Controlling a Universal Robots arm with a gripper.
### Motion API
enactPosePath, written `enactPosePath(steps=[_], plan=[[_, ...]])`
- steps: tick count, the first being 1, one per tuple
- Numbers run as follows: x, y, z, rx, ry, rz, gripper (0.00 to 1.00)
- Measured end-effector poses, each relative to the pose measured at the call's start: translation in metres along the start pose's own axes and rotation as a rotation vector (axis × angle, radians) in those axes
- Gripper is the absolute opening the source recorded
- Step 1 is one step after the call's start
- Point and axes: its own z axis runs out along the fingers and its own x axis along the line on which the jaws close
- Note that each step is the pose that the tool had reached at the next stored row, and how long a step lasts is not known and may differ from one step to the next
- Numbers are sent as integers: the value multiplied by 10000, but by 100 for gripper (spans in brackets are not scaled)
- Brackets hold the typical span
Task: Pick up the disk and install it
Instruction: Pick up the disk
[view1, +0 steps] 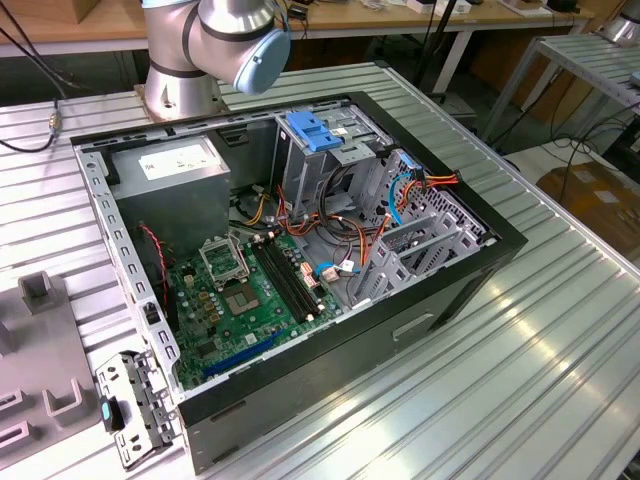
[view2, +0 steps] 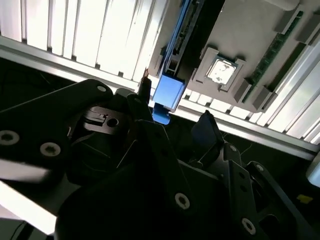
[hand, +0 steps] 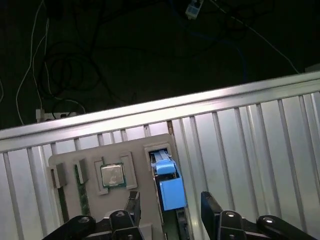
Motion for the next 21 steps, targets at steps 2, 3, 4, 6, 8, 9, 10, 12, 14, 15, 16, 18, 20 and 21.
enactPosePath(steps=[2, 3, 4, 6, 8, 9, 10, 12, 14, 15, 16, 18, 20, 21], plan=[[1, -1, 33, -7, 11, -344, 60], [2, -2, 55, -12, 18, -603, 60], [3, -2, 69, -13, 22, -744, 60], [6, -4, 115, -17, 28, -941, 60], [13, -7, 173, -18, 30, -993, 60], [17, -8, 198, -18, 30, -1012, 60], [20, -8, 214, -17, 30, -1021, 60], [26, -6, 238, -4, 30, -1035, 60], [33, 1, 264, 16, 27, -1049, 60], [34, 2, 284, 27, 24, -1053, 60], [34, 2, 302, 26, 25, -1054, 60], [34, 1, 336, 26, 15, -1054, 60], [34, 1, 371, 23, -3, -1052, 60], [33, 0, 400, 20, -18, -1053, 60]])
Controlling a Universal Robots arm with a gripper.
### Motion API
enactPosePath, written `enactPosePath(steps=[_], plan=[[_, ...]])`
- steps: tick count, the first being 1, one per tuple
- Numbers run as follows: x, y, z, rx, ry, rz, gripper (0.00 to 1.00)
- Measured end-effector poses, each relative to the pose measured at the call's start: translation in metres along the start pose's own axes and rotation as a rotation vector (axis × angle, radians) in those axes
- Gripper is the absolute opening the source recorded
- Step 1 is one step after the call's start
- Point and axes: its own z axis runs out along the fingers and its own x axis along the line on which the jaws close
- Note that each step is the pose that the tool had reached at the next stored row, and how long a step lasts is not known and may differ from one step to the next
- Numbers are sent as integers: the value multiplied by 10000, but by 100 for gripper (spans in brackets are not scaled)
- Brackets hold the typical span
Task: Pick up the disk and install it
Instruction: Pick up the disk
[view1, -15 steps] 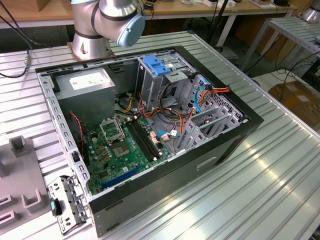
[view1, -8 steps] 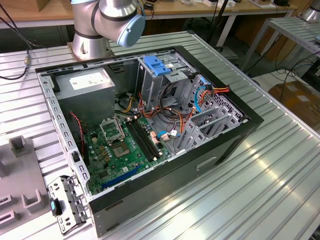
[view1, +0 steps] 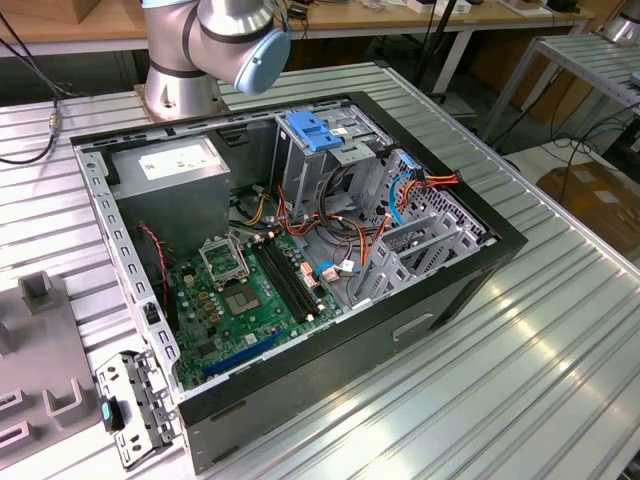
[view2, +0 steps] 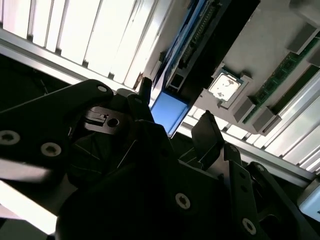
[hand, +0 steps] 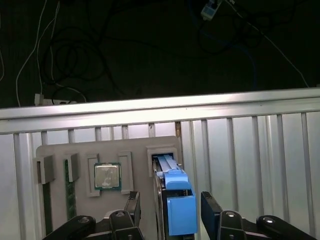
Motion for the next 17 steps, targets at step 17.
enactPosePath(steps=[17], plan=[[-14, 40, 143, 105, -84, -13, 60]])
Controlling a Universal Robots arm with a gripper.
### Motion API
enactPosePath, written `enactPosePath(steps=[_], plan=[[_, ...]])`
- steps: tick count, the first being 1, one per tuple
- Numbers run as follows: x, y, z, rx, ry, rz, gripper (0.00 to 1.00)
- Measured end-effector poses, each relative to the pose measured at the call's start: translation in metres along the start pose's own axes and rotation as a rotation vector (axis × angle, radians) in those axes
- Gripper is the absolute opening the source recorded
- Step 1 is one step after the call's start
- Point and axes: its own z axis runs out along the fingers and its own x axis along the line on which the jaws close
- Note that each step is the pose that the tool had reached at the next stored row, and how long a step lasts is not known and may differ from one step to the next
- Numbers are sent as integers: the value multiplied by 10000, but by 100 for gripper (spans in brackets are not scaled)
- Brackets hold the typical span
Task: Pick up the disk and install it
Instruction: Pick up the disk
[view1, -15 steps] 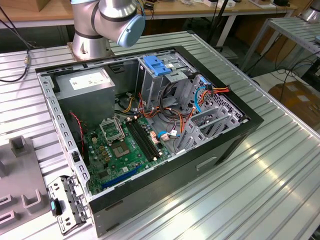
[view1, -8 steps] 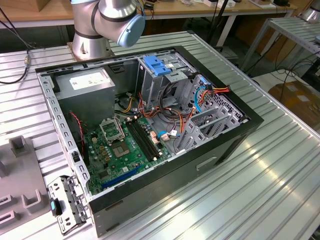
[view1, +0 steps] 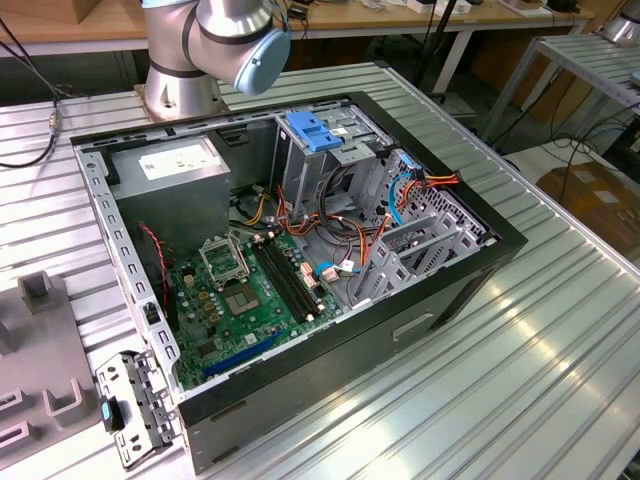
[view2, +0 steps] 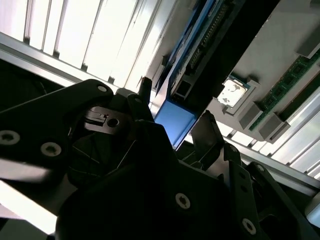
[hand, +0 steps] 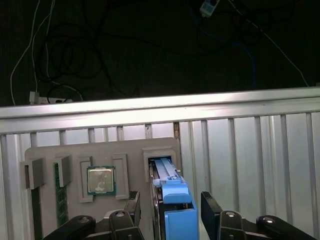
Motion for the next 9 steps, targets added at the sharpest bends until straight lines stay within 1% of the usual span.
enactPosePath(steps=[3, 9], plan=[[-24, 1, 2, 3, 6, -12, 60], [-21, 1, 28, 15, 6, -26, 60]])
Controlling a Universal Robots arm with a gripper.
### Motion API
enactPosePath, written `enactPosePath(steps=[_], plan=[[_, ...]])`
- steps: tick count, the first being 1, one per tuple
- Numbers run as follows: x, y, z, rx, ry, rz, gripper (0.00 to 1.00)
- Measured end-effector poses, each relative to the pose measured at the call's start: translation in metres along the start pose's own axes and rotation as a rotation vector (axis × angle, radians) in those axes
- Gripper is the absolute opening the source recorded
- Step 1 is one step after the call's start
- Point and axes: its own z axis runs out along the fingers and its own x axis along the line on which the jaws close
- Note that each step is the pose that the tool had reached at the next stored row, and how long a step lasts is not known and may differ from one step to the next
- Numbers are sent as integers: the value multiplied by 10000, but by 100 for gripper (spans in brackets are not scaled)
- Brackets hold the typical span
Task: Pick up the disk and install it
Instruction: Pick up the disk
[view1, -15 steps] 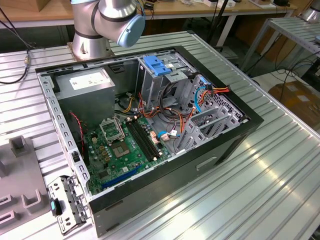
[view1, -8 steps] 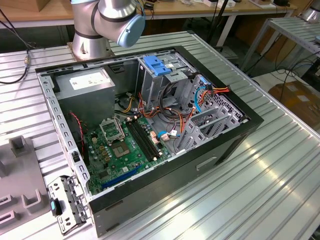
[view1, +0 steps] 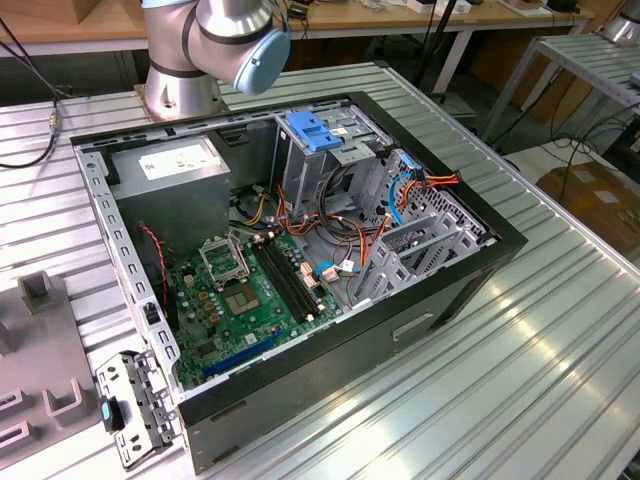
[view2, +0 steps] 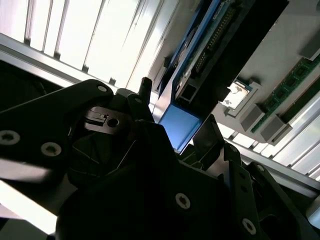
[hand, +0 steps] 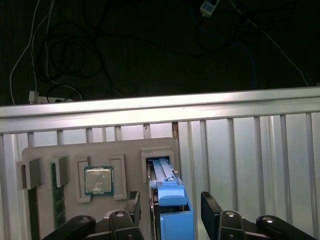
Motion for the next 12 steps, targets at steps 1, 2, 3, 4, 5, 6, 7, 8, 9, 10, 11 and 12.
enactPosePath(steps=[1, 2, 3, 4, 5, 6, 7, 8, 9, 10, 11, 12], plan=[[1, 1, 2, 11, 0, -6, 60], [2, 5, 4, 27, -2, -8, 60], [2, 13, 3, 51, -4, -8, 60], [2, 17, 3, 58, -4, -8, 60], [2, 19, 3, 61, -4, -10, 60], [2, 19, 3, 62, -4, -10, 60], [2, 19, 3, 63, -5, -9, 60], [2, 19, 4, 66, -6, -9, 60], [2, 21, 4, 75, -5, -10, 60], [2, 26, 6, 115, -8, -10, 60], [3, 28, 6, 146, -10, -11, 60], [3, 34, 10, 198, -14, -13, 60]])
